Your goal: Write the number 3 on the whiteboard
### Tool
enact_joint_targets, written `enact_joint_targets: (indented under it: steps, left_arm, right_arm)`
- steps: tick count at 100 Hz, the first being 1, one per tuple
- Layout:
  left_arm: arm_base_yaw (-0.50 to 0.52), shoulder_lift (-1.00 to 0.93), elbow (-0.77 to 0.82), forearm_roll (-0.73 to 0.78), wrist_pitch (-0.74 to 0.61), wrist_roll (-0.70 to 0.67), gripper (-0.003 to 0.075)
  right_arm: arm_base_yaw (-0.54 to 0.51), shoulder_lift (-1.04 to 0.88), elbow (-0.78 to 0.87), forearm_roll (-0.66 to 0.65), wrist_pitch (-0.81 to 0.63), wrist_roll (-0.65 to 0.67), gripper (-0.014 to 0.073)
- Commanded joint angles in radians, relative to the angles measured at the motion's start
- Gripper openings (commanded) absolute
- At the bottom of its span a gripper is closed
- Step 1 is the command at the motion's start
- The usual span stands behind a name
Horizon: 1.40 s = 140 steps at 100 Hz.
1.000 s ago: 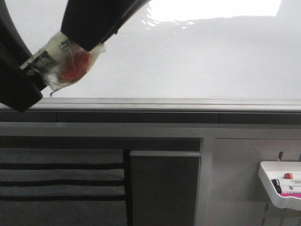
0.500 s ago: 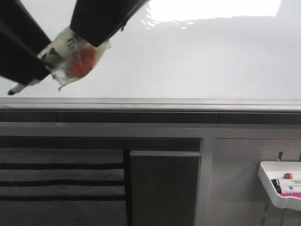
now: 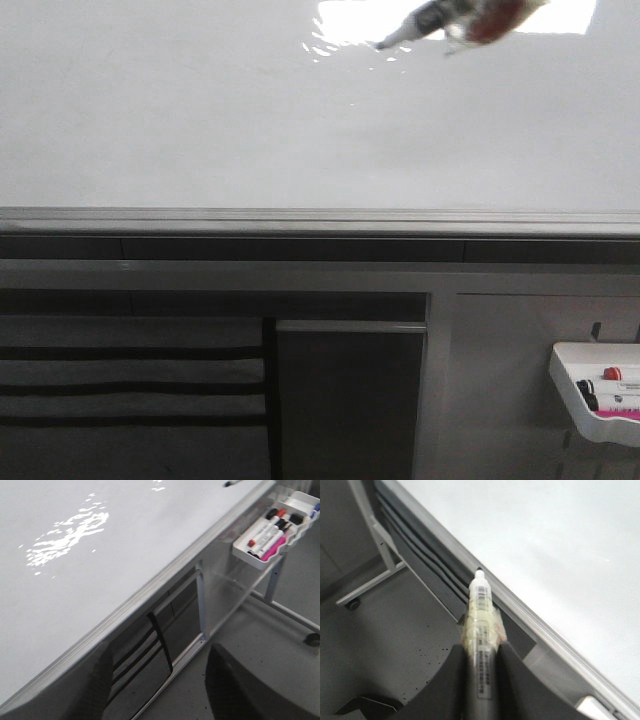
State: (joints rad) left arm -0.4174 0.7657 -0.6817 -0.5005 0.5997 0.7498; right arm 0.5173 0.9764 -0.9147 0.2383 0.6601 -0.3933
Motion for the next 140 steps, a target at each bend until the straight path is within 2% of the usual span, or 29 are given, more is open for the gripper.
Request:
enact_joint_targets:
  steps: [1, 14, 37, 65, 86, 98, 117, 132, 140]
  left_arm:
    - [0.043, -0.006, -0.008, -0.050, -0.078, -0.028, 0.0386]
    - [0.060, -0.006, -0.006, -0.050, -0.087, -0.028, 0.0386]
    - [0.060, -0.006, -0.006, -0.054, -0.060, -0.028, 0.0386]
    - [0.060, -0.006, -0.006, -0.054, -0.062, -0.028, 0.0386]
    - [0.060, -0.006, -0.006, -0.054, -0.062, -0.028, 0.0386]
    - [0.060, -0.006, -0.006, -0.054, -0.062, -0.028, 0.0386]
    - [0.060, -0.006, -0.006, -0.054, -0.062, -0.028, 0.0386]
    - [0.060, -0.006, -0.006, -0.054, -0.062, -0.028, 0.0386]
    - [0.060, -0.006, -0.006, -0.054, -0.062, -0.028, 0.0386]
  right_arm:
    - [-0.038, -0.066, 0.054, 0.002, -0.112, 0.025, 0.0038]
    - [-0.038, -0.088, 0.100, 0.007, -0.138, 0.025, 0.0038]
    - [-0.043, -0.041, 0.064, 0.042, -0.199, 0.025, 0.0038]
    - [-0.087, 0.228, -0.245, 0.042, 0.020, 0.025, 0.0038]
    - [-0.087, 0.414, -0.450, 0.047, 0.092, 0.023, 0.0038]
    - [-0.087, 0.489, -0.521, 0.047, 0.083, 0.021, 0.0038]
    - [-0.110, 0.516, -0.537, -0.020, 0.037, 0.038, 0.0038]
    - [-0.161, 0.495, -0.518, -0.046, 0.134, 0.067, 0.0038]
    - [-0.146, 0.497, -0.468, -0.025, 0.124, 0.055, 0.0038]
